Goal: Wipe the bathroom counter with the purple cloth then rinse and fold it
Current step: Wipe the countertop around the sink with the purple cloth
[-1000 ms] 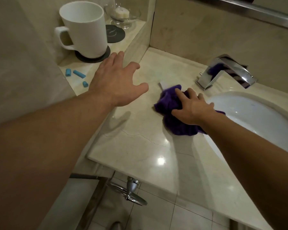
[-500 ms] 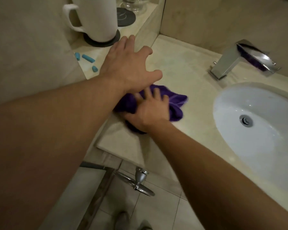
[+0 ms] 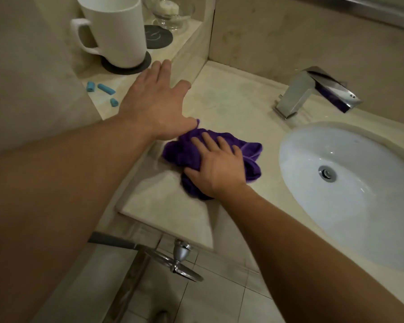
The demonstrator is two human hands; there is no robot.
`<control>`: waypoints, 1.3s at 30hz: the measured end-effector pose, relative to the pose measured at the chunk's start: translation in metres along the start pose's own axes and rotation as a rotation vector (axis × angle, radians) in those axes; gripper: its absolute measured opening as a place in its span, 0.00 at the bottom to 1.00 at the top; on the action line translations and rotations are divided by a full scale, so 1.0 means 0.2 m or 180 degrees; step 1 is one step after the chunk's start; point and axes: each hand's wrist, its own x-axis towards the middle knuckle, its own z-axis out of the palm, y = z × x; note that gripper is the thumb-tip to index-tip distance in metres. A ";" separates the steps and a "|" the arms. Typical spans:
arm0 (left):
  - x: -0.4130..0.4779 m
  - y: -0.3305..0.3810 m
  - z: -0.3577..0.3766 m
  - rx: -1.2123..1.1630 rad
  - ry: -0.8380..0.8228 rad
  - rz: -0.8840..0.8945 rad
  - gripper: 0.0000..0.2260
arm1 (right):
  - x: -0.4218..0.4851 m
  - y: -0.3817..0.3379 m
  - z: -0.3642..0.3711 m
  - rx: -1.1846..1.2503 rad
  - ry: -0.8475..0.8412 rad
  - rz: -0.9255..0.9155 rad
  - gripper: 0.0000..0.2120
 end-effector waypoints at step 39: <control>-0.34 0.02 0.00 0.0135 -0.0121 -0.0046 0.35 | -0.40 -0.16 0.09 -0.0009 0.0126 -0.0071 0.39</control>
